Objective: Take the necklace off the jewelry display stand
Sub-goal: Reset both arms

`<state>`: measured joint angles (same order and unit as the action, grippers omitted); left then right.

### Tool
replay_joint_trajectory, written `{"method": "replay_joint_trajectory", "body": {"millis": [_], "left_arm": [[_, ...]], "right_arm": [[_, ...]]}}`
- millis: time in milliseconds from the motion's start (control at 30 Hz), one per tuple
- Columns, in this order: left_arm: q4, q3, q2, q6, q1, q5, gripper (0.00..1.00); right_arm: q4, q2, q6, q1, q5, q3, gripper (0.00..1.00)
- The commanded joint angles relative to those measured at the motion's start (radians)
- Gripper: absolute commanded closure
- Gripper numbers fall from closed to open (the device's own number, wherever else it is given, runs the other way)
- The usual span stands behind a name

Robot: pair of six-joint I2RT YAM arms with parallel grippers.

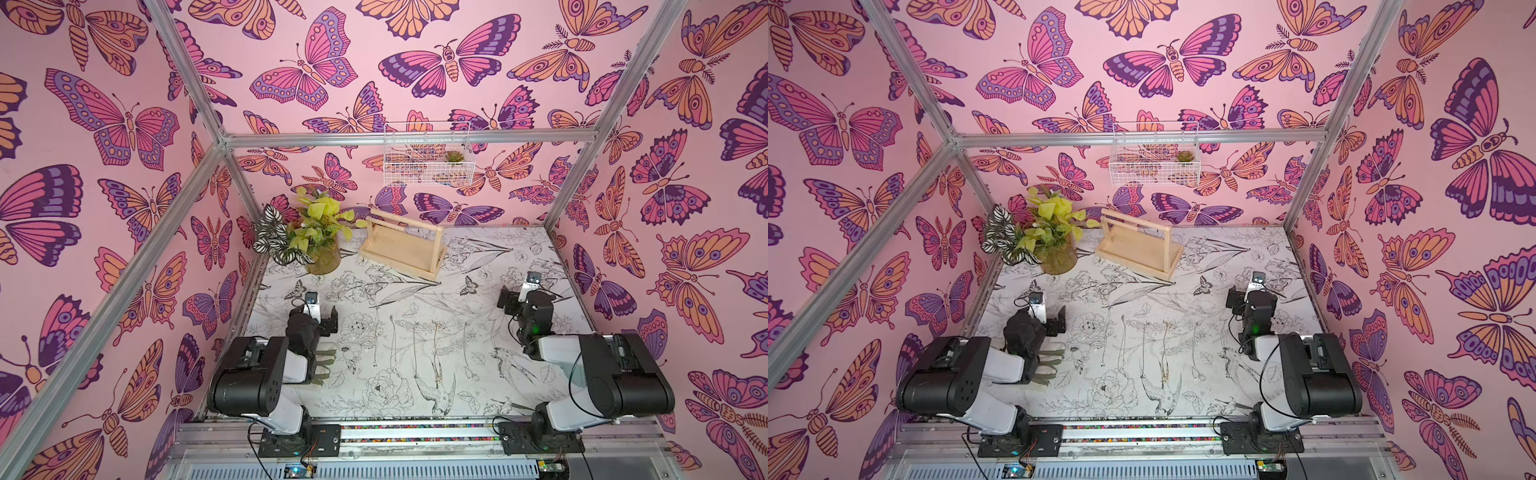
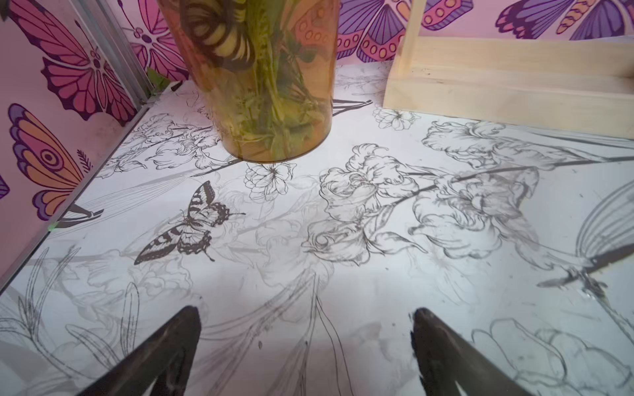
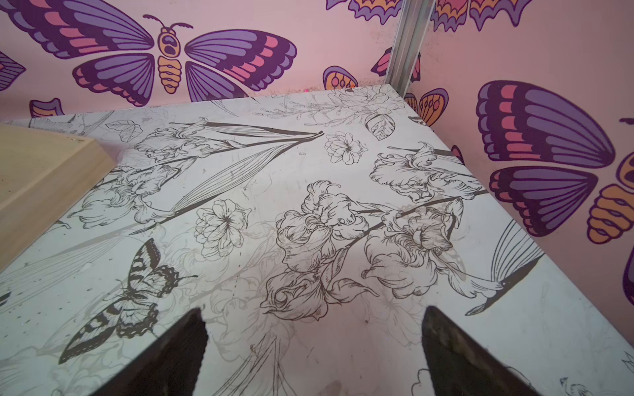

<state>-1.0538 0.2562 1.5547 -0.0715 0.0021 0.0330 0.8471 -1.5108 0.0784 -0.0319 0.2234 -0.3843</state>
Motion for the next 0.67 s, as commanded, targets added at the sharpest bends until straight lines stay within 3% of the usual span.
{"method": "replay_joint_trajectory", "body": {"millis": [0,633], "left_arm": [[0.111,0.062,-0.012,0.025,0.025,0.101,0.02],[0.123,0.092,-0.018,0.028,0.025,0.1,0.02]], "right_arm": [[-0.017,0.008,-0.006,-0.005,-0.006,-0.007,0.01],[-0.023,0.003,-0.007,-0.006,-0.007,-0.012,0.0]]}}
